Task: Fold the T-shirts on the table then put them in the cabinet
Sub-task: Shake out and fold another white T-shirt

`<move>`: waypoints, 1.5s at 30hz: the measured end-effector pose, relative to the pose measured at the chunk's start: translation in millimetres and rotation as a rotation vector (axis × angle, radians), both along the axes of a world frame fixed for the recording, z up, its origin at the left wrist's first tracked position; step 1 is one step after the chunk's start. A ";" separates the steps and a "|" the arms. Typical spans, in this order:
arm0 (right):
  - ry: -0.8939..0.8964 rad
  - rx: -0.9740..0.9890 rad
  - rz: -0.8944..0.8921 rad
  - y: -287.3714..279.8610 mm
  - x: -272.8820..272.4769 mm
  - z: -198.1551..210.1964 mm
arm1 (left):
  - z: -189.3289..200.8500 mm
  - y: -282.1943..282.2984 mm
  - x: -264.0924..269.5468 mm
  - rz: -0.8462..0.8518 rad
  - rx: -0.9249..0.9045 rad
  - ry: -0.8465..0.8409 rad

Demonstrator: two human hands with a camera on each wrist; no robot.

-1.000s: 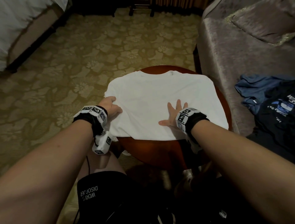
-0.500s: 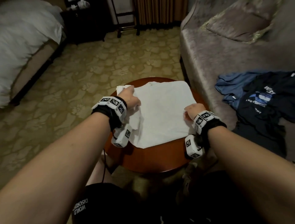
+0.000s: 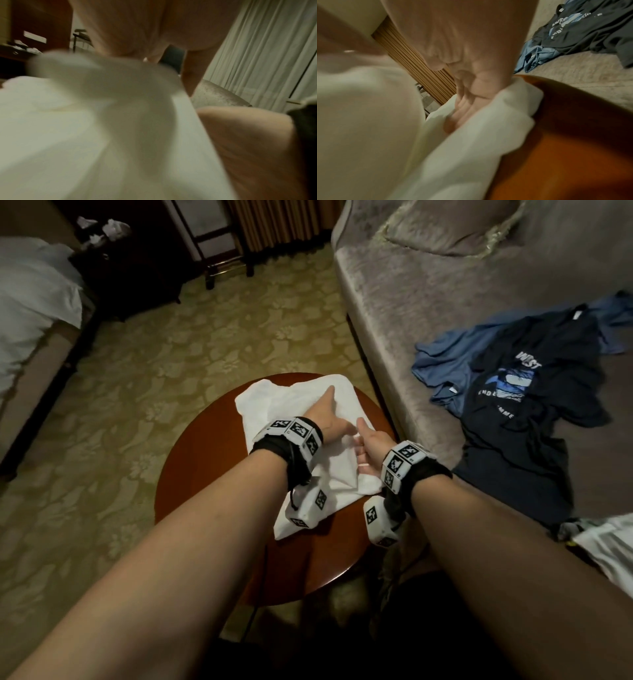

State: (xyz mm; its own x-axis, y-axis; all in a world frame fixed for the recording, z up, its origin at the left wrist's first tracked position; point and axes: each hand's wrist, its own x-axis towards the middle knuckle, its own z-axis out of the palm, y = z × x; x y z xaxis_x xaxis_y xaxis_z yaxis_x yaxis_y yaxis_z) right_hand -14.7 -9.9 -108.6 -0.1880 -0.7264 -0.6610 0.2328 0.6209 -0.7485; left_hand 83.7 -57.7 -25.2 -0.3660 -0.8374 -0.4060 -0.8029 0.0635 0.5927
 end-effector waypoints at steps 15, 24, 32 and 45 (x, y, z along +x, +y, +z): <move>0.003 0.095 0.143 -5.2 -6.0 -5.6 | -84.2 13.5 64.6 -0.018 -0.016 -0.480; 0.367 0.095 0.122 5.1 -34.3 18.8 | -93.1 23.1 89.0 -0.127 0.069 -0.577; 0.829 -0.173 0.660 -17.4 77.3 48.8 | -98.5 5.5 133.4 -0.188 -0.002 -0.576; 1.390 0.127 0.402 -56.1 64.9 23.2 | -98.8 -18.2 187.1 -0.324 -0.056 -0.553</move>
State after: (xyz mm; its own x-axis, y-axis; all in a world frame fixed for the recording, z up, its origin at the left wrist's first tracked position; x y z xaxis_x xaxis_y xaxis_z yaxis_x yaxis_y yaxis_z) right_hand 50.2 -66.0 -85.4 -0.5199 -0.8348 -0.1809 -0.8230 0.5463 -0.1557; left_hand 270.8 -75.8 -124.0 -0.3529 -0.7453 -0.5657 -0.9240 0.3727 0.0854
